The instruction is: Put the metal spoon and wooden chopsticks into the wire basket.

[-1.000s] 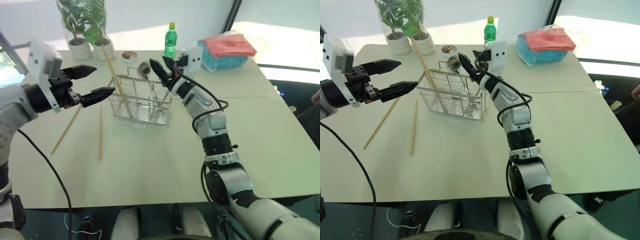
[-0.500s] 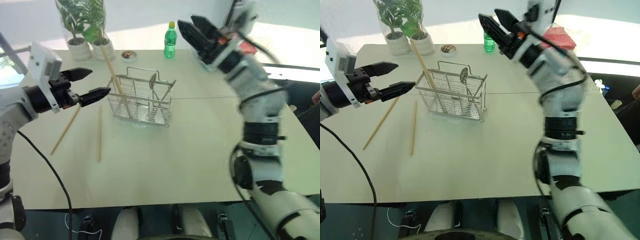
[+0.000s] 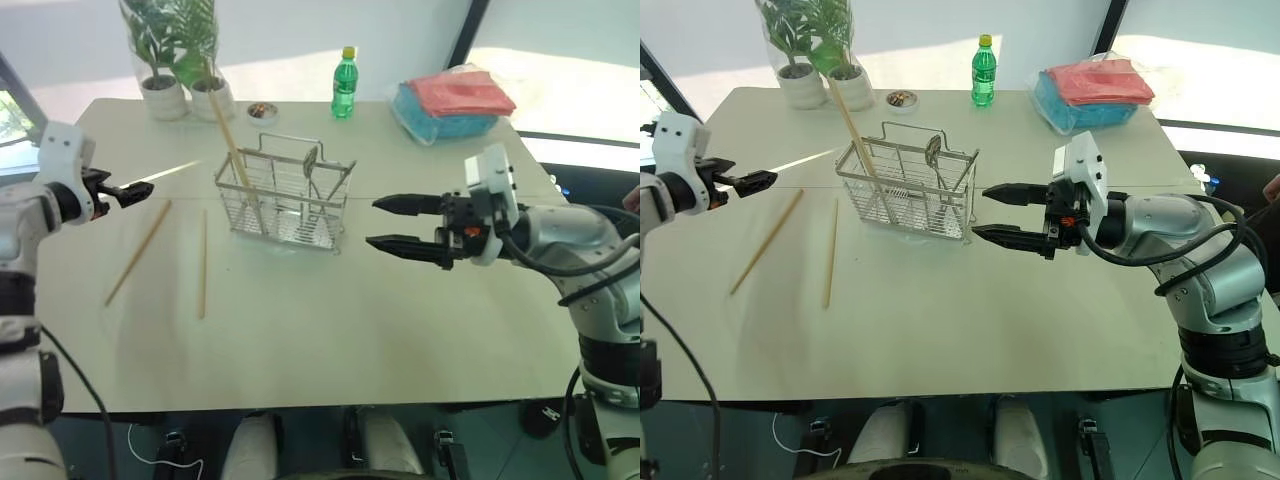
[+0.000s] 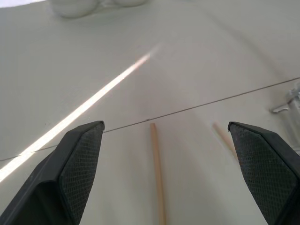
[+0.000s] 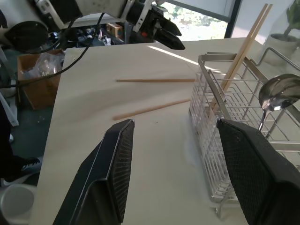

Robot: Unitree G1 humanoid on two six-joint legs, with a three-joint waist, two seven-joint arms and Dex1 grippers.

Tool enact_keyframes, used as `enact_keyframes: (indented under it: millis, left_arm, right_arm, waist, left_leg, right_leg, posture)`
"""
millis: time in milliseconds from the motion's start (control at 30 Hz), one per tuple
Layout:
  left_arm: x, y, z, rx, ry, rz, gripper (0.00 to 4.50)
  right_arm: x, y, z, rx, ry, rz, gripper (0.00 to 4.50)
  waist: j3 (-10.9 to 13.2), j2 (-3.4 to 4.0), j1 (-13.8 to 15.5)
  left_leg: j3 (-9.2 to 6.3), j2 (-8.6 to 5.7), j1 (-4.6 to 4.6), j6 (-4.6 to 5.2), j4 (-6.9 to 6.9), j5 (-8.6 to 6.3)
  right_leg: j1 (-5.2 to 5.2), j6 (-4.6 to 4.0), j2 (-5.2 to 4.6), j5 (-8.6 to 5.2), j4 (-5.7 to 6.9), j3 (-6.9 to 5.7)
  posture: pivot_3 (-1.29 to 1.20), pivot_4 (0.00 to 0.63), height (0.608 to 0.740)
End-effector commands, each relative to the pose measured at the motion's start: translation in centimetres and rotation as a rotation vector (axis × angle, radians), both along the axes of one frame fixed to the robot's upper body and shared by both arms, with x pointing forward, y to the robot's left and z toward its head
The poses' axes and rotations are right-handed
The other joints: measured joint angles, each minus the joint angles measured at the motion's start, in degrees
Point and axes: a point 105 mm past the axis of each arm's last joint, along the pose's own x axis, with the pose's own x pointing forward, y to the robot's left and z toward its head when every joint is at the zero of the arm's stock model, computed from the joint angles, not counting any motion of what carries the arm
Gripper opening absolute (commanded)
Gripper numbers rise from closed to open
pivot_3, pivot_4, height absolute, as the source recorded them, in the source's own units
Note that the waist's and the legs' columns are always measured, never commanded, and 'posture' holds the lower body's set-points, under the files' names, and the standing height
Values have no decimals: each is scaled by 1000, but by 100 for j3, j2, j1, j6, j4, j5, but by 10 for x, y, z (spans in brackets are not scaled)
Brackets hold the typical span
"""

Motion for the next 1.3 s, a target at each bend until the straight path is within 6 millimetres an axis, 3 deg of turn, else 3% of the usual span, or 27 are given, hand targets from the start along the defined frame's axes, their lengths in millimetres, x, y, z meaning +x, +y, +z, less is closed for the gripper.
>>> enact_keyframes:
  millis: [33, 267, 533, 633, 867, 1000, 1200, 1233, 1300]
  left_arm:
    - [8, 8, 1, 40, 24, 27, 4500]
    - [21, 7, -45, 104, 218, 74, 4500]
    - [23, -1, -69, 149, 313, 81, 4500]
    - [21, -2, -76, 141, 347, 84, 3600]
    - [18, -3, -83, 148, 382, 75, 20]
    - [17, 1, -83, 136, 375, 101, 20]
    - [21, 12, -61, 68, 278, 173, 20]
    - [23, 17, -54, 92, 238, 196, 20]
    - [33, 29, -10, 166, -12, 250, 20]
  right_arm:
    - [-5, -3, 7, -10, -49, -6, 2877]
    - [-8, -8, 6, -18, -49, -44, 2877]
    - [-15, -12, 2, -31, -39, -57, 2877]
    - [-15, -12, 3, -19, -35, -72, 2910]
    - [-16, -16, 3, -11, -22, -93, 2910]
    - [-14, -18, 5, -10, -19, -100, 2910]
    - [-12, -23, 4, -21, -15, -111, 2910]
    - [-11, -23, 4, -21, -14, -112, 2910]
    - [-10, -25, 4, -22, -17, -123, 2910]
  waist:
    - [0, 0, -12]
    - [1, -3, 3]
    - [6, -19, 1]
    - [6, -18, 0]
    - [6, -19, -24]
    - [6, -19, -23]
    - [6, -21, -20]
    - [6, -21, -18]
    - [8, -23, -14]
  left_leg:
    - [1, -1, -1, 0, -1, 0]
    - [1, -1, -3, 1, -5, -1]
    - [1, -1, -6, 1, 0, -1]
    - [1, -1, -6, 1, 0, -1]
    - [1, 0, -1, 1, 1, 0]
    - [1, 0, 0, 1, 1, 0]
    - [1, 0, -1, 1, 1, 0]
    - [1, 0, -2, 1, 1, 0]
    - [1, 0, -2, 1, 1, 0]
  right_leg:
    - [-1, 1, -1, 1, 0, 0]
    - [-6, 21, 0, 10, 3, -3]
    - [-7, 21, -4, 10, 3, -3]
    - [-7, 19, -5, 10, 3, -3]
    - [-7, 19, -6, 10, 8, -3]
    - [-7, 20, -6, 11, 9, -3]
    - [-7, 22, -6, 12, 8, -4]
    - [-7, 23, -6, 12, 8, -4]
    - [-7, 23, -6, 12, 8, -4]
  posture:
    - [0, 150, 723]
    - [0, 150, 723]
    - [0, 150, 723]
    - [0, 150, 723]
    - [0, 150, 723]
    - [0, 150, 723]
    - [0, 150, 723]
    - [0, 150, 723]
    - [0, 150, 723]
